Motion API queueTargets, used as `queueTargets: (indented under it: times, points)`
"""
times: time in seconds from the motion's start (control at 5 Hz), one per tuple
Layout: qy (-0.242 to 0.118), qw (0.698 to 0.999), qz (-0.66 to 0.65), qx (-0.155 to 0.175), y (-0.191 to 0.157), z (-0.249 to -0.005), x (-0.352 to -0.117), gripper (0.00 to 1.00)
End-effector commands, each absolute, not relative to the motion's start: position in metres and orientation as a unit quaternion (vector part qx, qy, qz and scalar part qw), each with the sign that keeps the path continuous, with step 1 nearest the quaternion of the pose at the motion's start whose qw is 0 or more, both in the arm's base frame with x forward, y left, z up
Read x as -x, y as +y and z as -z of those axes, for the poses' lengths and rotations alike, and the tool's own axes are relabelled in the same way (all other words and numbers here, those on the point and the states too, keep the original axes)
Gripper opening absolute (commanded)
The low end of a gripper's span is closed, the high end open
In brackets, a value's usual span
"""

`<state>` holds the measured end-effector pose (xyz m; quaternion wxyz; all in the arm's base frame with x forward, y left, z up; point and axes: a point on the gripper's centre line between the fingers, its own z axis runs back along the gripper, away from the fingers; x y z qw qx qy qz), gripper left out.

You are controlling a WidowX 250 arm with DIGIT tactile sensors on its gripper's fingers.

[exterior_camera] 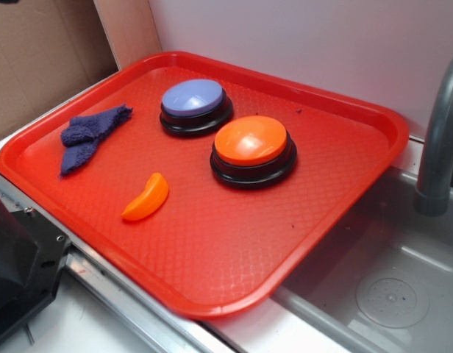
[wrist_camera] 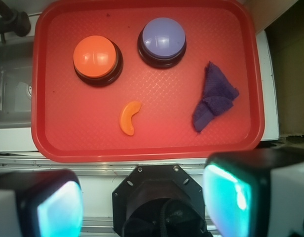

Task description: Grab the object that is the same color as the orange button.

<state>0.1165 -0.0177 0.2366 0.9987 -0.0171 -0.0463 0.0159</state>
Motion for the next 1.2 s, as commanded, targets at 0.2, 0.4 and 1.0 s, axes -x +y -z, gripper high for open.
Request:
queueTargets:
  times: [0.2, 0.4, 1.0]
  points:
    - [-0.054, 0.998, 0.025, 0.037, -0.017, -0.200, -0.113, 1.00]
    - [-0.061, 0.998, 0.019, 0.014, -0.017, -0.169, -0.112, 1.00]
    - [-0.062, 0.998, 0.017, -0.004, -0.037, -0.076, -0.138, 1.00]
